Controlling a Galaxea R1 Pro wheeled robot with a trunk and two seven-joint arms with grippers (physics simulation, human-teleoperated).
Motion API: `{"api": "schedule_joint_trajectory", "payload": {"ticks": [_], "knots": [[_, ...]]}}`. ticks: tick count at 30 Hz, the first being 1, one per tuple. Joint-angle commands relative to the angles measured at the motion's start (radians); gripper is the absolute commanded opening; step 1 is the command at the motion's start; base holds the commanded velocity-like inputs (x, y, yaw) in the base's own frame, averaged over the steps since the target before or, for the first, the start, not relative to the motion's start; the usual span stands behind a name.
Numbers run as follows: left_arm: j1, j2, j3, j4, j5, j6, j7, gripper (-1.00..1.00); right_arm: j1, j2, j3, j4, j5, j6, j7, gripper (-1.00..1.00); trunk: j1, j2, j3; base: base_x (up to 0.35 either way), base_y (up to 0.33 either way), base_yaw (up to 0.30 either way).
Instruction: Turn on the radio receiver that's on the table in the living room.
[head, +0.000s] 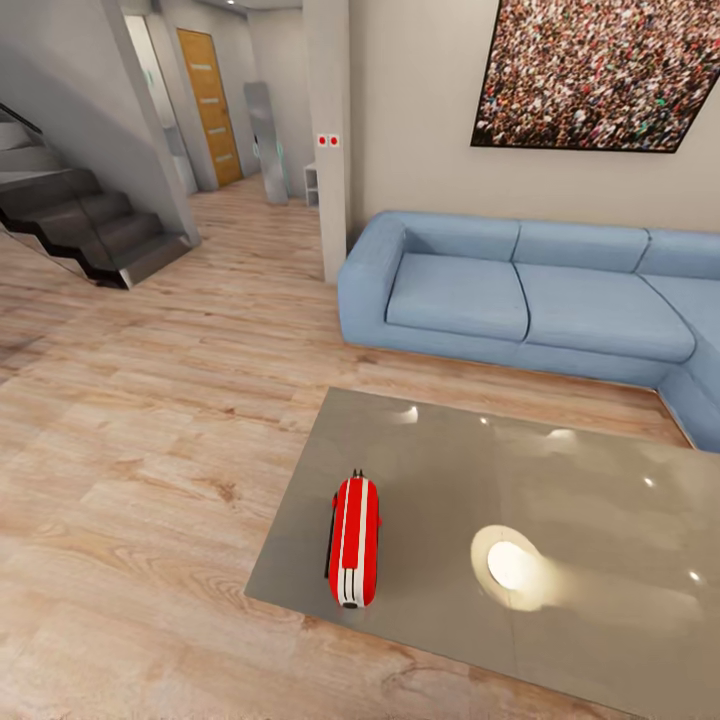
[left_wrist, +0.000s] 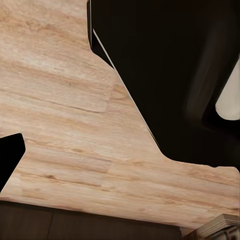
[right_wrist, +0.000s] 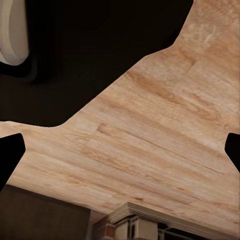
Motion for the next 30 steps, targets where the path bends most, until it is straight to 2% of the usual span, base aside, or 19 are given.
{"api": "schedule_joint_trajectory", "payload": {"ticks": [1,30], "knots": [[0.0,0.0,0.0,0.0,0.0,0.0,0.0,1.0,0.0,0.0,0.0,0.0,0.0,0.0,0.0,1.0,0.0,0.0,-0.002,0.0,0.0,0.0],[0.0,0.0,0.0,0.0,0.0,0.0,-0.001,1.0,0.0,0.0,0.0,0.0,0.0,0.0,0.0,1.0,0.0,0.0,-0.049,0.0,0.0,0.0]]}}
